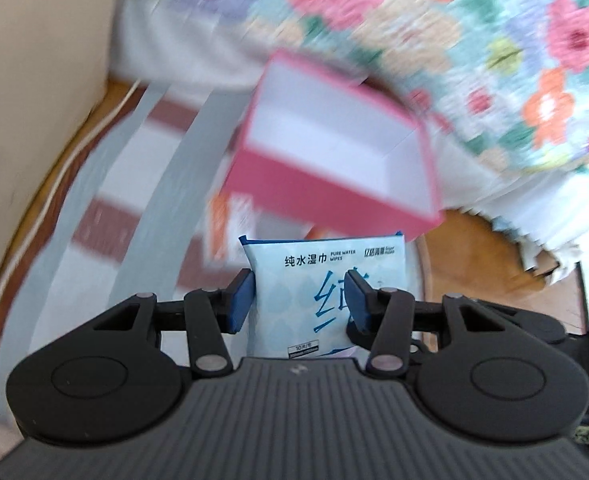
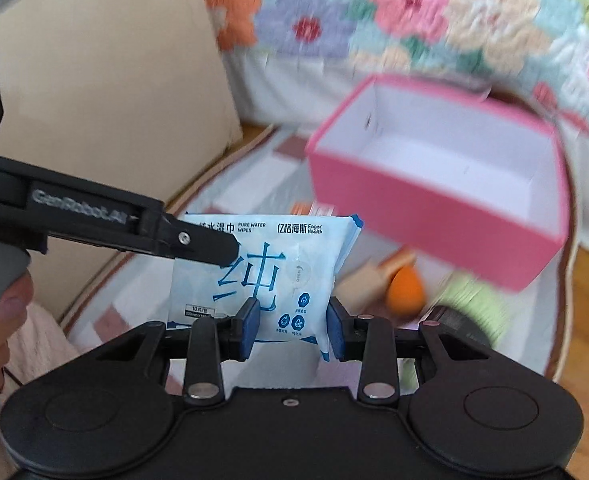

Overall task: Organize objects
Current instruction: 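Carry the wipes pack with the left tool into the pink box and release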

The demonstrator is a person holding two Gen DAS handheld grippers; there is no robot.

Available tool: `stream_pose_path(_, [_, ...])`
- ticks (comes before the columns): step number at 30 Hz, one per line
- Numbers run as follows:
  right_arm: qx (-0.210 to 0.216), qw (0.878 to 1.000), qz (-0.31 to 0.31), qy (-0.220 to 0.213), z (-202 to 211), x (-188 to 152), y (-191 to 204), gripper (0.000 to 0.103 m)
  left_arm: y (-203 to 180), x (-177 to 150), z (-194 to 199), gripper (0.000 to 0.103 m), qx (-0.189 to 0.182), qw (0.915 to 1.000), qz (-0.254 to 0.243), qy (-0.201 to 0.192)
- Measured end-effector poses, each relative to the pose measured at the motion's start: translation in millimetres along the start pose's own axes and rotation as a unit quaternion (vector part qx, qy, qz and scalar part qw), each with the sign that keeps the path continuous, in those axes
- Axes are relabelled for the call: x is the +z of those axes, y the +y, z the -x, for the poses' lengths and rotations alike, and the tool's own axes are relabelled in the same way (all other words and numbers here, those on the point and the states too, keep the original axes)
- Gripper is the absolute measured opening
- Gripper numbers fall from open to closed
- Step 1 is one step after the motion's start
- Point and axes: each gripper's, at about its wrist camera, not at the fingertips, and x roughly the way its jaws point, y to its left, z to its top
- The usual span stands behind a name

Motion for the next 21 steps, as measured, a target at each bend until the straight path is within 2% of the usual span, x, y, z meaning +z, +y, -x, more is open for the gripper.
stream_pose_path(6, [-0.022, 0.999, -0.006, -0.035, 27, 35, -23, 0.041, -41, 51, 6, 0.048, -0.024, 0.9983, -0.039, -0.038])
stream_pose_path(11, [-0.059, 0.997, 0.007, -0.05, 26, 64, -44, 0.041, -68, 86, -20, 0.048, -0.026, 0.9973, -0.051, -0.047])
stream_pose_path(16, [-0.088, 0.995, 0.007, -0.054, 5, 80, -73, 0.041, -80, 112, -75, 0.048, -0.03, 0.9975, -0.056, -0.031])
stream_pose_path(19, [-0.099, 0.994, 0.001, -0.055, -14, 76, -94, 0.041, -74, 115, -111, 0.048, -0.045, 0.9982, -0.038, -0.005])
stream_pose_path(21, [-0.097, 0.994, -0.014, -0.055, -26, 71, -109, 0.041, -73, 113, -134, 0.048, -0.038, 0.9984, -0.041, 0.01])
